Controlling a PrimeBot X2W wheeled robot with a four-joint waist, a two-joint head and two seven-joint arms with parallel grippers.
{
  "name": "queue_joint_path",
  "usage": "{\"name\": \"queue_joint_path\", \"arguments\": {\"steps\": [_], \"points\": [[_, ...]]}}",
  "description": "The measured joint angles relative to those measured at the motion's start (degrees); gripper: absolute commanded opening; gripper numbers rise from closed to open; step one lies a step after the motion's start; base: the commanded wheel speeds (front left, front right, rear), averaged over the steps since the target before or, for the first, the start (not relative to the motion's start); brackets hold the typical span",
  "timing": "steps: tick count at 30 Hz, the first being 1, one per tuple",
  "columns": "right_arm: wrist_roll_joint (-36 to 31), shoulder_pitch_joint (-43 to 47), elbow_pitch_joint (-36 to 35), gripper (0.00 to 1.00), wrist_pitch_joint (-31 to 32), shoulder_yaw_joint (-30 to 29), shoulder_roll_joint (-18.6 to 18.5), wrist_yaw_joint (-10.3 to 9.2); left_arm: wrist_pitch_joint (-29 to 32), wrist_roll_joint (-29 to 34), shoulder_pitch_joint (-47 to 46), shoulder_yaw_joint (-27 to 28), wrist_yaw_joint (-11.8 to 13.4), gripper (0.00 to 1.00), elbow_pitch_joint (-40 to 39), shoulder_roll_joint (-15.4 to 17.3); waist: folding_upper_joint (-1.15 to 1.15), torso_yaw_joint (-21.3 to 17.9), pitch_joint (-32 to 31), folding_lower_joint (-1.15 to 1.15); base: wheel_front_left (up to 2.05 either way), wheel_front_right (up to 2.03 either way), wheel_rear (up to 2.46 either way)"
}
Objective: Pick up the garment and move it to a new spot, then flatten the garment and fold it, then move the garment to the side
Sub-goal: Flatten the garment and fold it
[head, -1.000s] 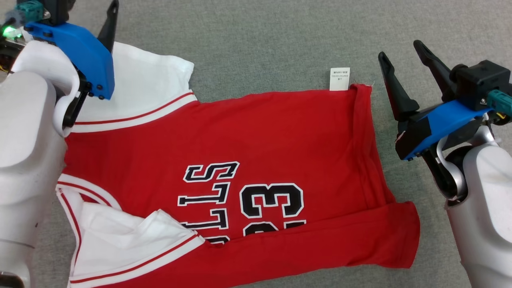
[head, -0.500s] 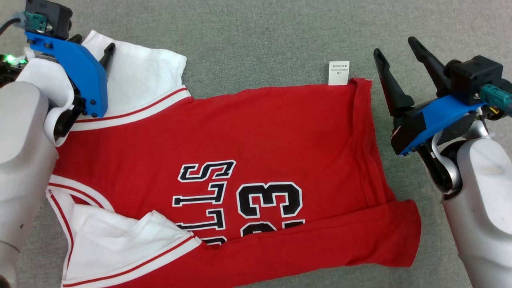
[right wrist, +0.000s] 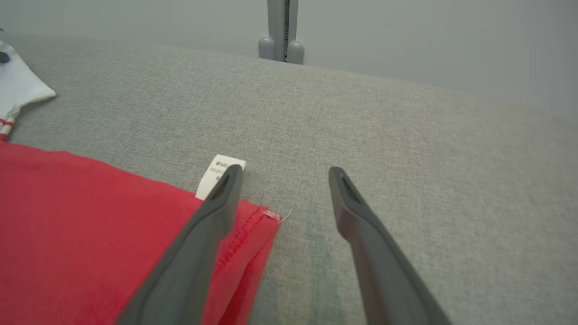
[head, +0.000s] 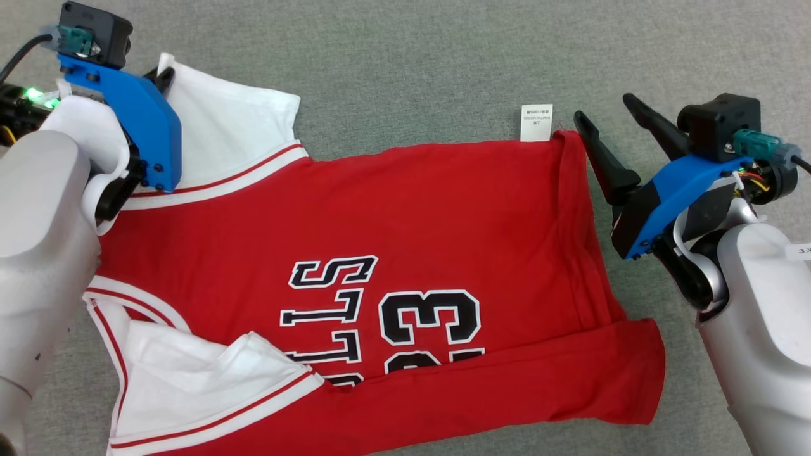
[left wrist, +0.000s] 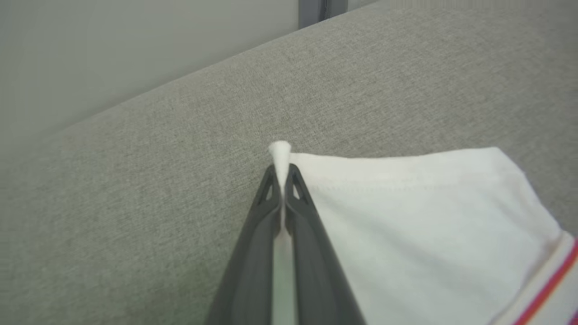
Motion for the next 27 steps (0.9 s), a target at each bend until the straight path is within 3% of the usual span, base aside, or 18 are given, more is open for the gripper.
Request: {"name": "queue_joint_path", "arguments": {"steps": [8,13,14,18,27], "points": [[3.88,1.18,1.23,1.00,8.44,2.38,-2.10,0.00,-3.74,-1.34,-0.96,-2.90,0.00,0.00,-0.75,-0.74,0.00,1.93,-1.15,0.00,0.00,0.00,0.00],[4.74,1.42,2.65,1.00,9.93,2.46,-2.50,0.00,-5.64,-2.09,-1.80,-4.39,0.00,0.00,-1.29,-1.13,0.00,3.09,-1.47,0.00,0.00,0.00,0.00],[4.66,1.43,3.05,0.95,10.00,2.49,-2.55,0.00,-5.99,-2.24,-1.89,-4.71,0.00,0.00,-1.35,-1.25,0.00,3.30,-1.53,0.00,0.00,0.00,0.00],[4.27,1.14,4.39,0.00,9.20,2.46,-2.48,0.00,-7.36,-2.75,-2.74,-5.73,0.00,0.00,-1.72,-1.71,0.00,3.99,-1.40,0.00,0.00,0.00,0.00],[-1.12,0.13,9.26,0.00,-1.19,-0.99,-0.80,0.01,-13.52,-3.86,-2.38,-6.42,0.00,0.00,-3.05,-2.11,0.00,5.26,-3.34,0.00,0.00,0.00,0.00]]}}
